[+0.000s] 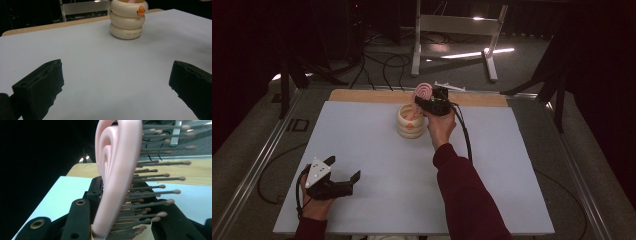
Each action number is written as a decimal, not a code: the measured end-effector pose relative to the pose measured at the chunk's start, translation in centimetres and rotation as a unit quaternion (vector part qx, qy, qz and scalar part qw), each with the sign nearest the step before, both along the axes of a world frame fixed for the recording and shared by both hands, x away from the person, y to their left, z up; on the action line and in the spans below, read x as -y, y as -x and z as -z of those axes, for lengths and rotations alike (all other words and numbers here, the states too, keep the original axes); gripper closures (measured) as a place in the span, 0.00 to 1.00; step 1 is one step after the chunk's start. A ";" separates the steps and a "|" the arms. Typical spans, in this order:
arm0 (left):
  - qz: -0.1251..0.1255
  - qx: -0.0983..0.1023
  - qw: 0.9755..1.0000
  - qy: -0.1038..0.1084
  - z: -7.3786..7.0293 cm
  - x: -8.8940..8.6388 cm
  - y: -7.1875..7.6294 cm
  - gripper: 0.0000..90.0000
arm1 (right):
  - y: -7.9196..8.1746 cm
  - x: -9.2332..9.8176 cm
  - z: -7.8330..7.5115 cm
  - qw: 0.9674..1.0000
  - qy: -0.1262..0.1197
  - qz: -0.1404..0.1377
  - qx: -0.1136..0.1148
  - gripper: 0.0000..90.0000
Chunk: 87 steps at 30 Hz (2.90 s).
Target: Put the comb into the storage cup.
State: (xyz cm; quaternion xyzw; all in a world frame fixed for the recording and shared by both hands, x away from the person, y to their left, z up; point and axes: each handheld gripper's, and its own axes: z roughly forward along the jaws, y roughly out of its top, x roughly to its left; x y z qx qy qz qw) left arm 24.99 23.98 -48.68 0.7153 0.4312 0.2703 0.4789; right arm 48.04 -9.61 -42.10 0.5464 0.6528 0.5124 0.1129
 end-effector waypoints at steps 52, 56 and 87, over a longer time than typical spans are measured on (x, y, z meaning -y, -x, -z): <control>-0.001 0.000 1.000 -0.003 0.0 0.1 0.0 0.00 | 0.1 1.5 1.2 0.999 -0.020 0.022 -0.018 0.69; -0.001 -0.001 1.000 -0.003 0.1 0.1 0.0 0.00 | 0.2 1.6 1.2 1.000 -0.012 0.017 -0.017 0.66; 0.001 -0.003 1.000 -0.008 0.2 0.3 0.0 0.00 | 0.5 2.0 0.7 0.998 0.062 -0.026 0.007 0.37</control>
